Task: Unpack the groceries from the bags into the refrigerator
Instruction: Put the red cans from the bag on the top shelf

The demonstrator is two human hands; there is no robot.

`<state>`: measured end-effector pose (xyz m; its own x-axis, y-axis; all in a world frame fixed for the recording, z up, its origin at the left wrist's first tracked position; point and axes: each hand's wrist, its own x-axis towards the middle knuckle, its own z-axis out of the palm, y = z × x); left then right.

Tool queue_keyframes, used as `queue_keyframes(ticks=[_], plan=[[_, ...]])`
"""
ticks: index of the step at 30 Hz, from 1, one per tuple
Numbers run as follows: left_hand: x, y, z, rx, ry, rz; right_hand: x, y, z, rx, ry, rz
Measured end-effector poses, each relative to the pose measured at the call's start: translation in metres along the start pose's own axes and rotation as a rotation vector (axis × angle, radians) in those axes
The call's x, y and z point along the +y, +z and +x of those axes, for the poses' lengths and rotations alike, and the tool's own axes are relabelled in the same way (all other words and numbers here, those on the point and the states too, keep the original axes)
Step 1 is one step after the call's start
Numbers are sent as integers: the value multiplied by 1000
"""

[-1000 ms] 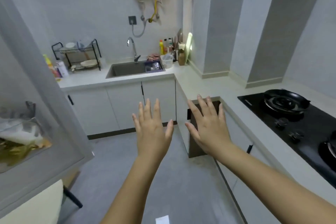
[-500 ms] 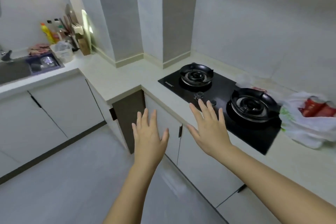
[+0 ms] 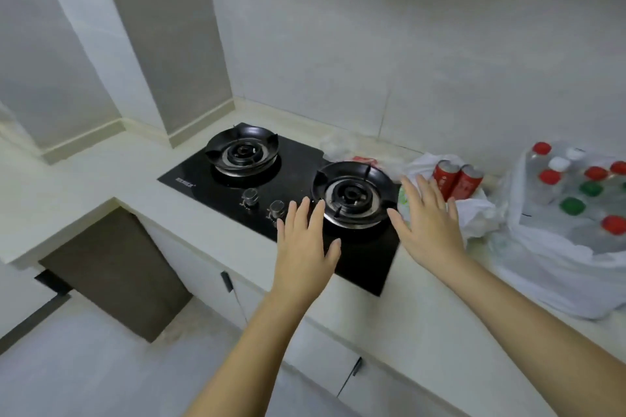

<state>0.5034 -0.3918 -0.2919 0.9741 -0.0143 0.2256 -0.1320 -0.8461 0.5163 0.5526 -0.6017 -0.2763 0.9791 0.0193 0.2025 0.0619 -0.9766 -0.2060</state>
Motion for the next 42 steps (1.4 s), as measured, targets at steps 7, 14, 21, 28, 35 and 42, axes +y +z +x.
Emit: queue_keyframes(ticks=[7, 14, 21, 28, 35, 42], plan=[[77, 68, 102, -48, 164, 48, 112, -7, 76, 15, 98, -17], [126, 139, 190, -200, 225, 42, 184, -2, 134, -166, 169, 43], [169, 202, 265, -356, 256, 163, 216, 19, 184, -314, 246, 0], [176, 252, 299, -457, 198, 285, 231, 43, 210, -377, 272, -57], [173, 261, 297, -364, 155, 230, 236, 45, 209, -334, 248, -76], [179, 189, 281, -138, 152, 142, 208, -13, 196, -201, 179, -108]])
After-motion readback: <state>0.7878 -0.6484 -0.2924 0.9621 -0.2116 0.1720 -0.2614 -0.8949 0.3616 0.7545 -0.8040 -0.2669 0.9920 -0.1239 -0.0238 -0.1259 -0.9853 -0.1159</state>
